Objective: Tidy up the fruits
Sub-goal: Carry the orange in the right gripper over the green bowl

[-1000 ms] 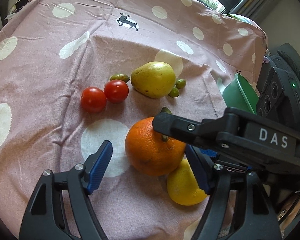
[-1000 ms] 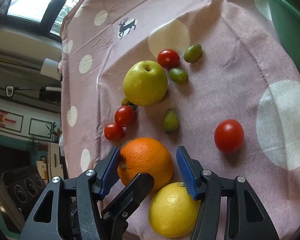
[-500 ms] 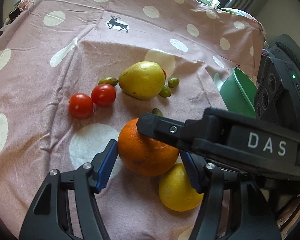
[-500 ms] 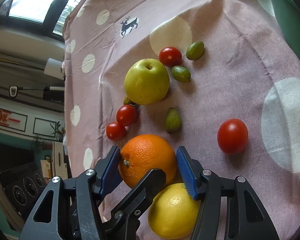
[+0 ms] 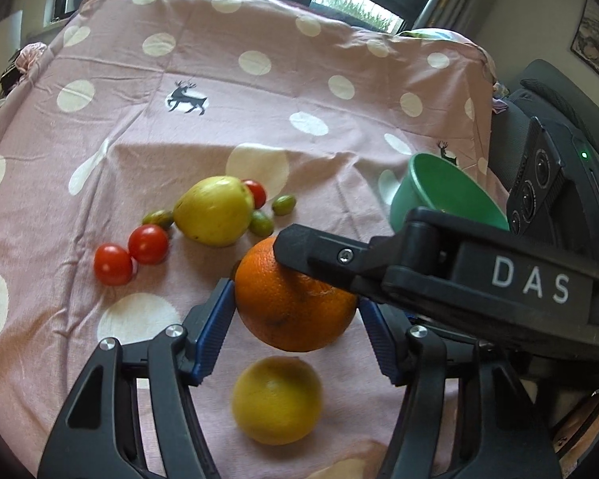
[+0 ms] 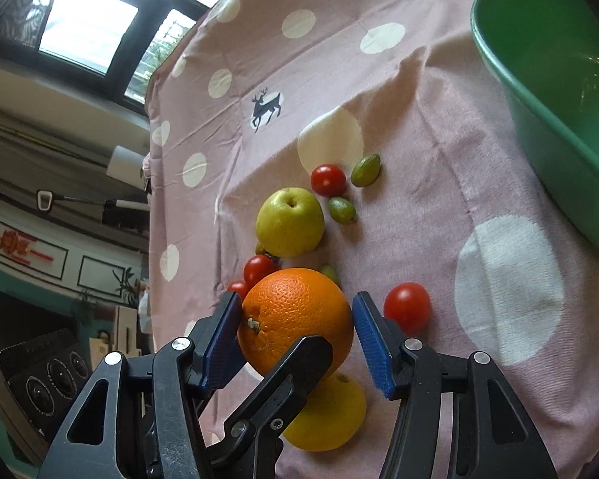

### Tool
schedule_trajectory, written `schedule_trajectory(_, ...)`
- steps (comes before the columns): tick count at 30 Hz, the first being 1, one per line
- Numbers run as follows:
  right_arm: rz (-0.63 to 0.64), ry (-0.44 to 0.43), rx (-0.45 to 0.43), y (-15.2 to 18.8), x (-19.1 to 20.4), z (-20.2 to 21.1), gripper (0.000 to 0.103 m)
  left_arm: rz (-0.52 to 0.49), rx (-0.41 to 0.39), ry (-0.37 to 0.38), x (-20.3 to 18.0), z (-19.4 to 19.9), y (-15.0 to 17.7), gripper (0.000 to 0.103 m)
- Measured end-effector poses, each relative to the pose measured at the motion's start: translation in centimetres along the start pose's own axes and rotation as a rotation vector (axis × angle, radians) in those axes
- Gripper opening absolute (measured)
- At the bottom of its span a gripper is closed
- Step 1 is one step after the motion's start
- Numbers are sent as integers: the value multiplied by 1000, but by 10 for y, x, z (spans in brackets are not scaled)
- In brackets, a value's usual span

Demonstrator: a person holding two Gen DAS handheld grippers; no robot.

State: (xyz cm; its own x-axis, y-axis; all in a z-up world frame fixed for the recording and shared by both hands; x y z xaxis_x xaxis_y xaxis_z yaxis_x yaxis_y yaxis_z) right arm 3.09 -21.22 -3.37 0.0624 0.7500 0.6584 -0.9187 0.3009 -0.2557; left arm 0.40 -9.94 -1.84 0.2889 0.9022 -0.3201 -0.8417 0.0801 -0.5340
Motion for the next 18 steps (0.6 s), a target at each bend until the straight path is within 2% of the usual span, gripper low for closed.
schedule_trajectory(18, 8, 2, -184, 0, -7, 63, 59, -150, -78, 55, -51, 12, -15, 63)
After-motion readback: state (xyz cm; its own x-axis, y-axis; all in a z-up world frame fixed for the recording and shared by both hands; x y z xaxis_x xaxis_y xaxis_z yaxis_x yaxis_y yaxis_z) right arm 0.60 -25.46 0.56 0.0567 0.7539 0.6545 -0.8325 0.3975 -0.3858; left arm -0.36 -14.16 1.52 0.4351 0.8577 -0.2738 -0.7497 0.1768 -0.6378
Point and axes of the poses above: each gripper's, at about its wrist camera, not at the fingertips, and z roughly against the way its jaws point, x to its left, y to its underside, the point moved 2 cm from there along -z, roughly the way its jaws point, and after that the axes turned 8 degrees about x, right-handed, at the moved point
